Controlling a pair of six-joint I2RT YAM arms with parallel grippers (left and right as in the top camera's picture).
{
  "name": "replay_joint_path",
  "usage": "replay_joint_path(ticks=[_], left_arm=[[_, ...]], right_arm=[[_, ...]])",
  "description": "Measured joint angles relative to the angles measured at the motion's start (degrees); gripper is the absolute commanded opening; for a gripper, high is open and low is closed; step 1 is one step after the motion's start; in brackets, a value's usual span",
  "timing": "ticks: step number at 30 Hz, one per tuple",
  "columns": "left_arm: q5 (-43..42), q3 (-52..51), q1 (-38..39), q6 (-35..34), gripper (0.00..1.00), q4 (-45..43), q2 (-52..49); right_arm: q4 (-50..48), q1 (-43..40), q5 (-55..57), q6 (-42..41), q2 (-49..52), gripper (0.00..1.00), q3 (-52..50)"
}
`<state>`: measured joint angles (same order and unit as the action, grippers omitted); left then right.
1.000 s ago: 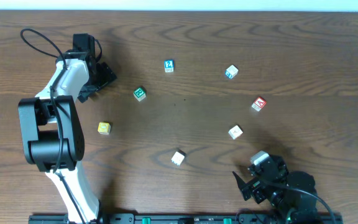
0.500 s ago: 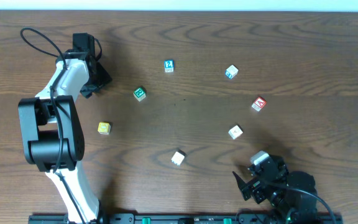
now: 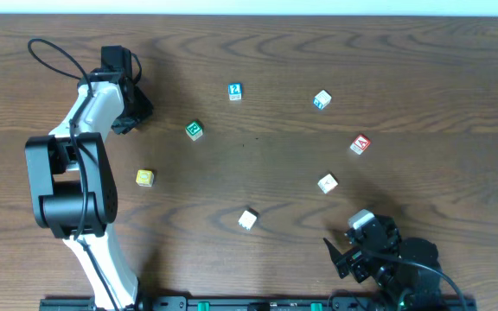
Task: Spell out Ai2
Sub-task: 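Close the left gripper on the red 'I' block and lift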
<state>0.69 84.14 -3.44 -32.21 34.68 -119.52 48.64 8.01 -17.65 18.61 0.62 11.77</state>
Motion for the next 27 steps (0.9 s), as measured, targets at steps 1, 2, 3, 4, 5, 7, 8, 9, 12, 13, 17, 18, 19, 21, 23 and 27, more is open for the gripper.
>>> replay_joint_path(ticks=[1, 2, 3, 4, 5, 7, 8, 9, 12, 13, 17, 18, 19, 21, 23, 27], left_arm=[[0.0, 0.0, 0.0, -0.13, 0.33, 0.0, 0.0], [0.0, 0.0, 0.0, -0.17, 0.32, -0.02, 0.0], [0.04, 0.0, 0.0, -0.15, 0.31, 0.0, 0.0], [0.13, 0.0, 0.0, -0.13, 0.3, -0.02, 0.0], [0.17, 0.0, 0.0, -0.15, 0.28, -0.02, 0.0], [0.17, 0.0, 0.0, -0.17, 0.27, -0.02, 0.0], [0.17, 0.0, 0.0, -0.2, 0.27, -0.02, 0.0], [0.17, 0.0, 0.0, -0.17, 0.27, -0.02, 0.0], [0.17, 0.0, 0.0, -0.17, 0.25, -0.02, 0.0], [0.17, 0.0, 0.0, -0.17, 0.24, 0.0, 0.0], [-0.11, 0.0, 0.0, -0.17, 0.18, 0.0, 0.0], [-0.42, 0.02, 0.0, -0.17, 0.17, -0.02, 0.0], [-0.66, 0.02, -0.02, -0.15, 0.15, -0.02, 0.0], [-1.25, 0.11, -0.13, -0.15, 0.09, 0.07, 0.0], [-1.99, 0.24, -0.15, -0.15, 0.06, 0.48, 0.0], [-2.43, 0.44, 0.15, 0.33, 0.06, 1.57, 0.0]], right_arm=[[0.0, 0.0, 0.0, 0.0, 0.0, 0.99, 0.0], [0.0, 0.0, 0.0, 0.0, 0.0, 0.99, 0.0], [0.0, 0.0, 0.0, 0.0, 0.0, 0.99, 0.0], [0.0, 0.0, 0.0, 0.0, 0.0, 0.99, 0.0], [0.0, 0.0, 0.0, 0.0, 0.0, 0.99, 0.0], [0.0, 0.0, 0.0, 0.0, 0.0, 0.99, 0.0], [0.0, 0.0, 0.0, 0.0, 0.0, 0.99, 0.0], [0.0, 0.0, 0.0, 0.0, 0.0, 0.99, 0.0], [0.0, 0.0, 0.0, 0.0, 0.0, 0.99, 0.0], [0.0, 0.0, 0.0, 0.0, 0.0, 0.99, 0.0], [0.0, 0.0, 0.0, 0.0, 0.0, 0.99, 0.0], [0.0, 0.0, 0.0, 0.0, 0.0, 0.99, 0.0], [0.0, 0.0, 0.0, 0.0, 0.0, 0.99, 0.0], [0.0, 0.0, 0.0, 0.0, 0.0, 0.99, 0.0], [0.0, 0.0, 0.0, 0.0, 0.0, 0.99, 0.0], [0.0, 0.0, 0.0, 0.0, 0.0, 0.99, 0.0]])
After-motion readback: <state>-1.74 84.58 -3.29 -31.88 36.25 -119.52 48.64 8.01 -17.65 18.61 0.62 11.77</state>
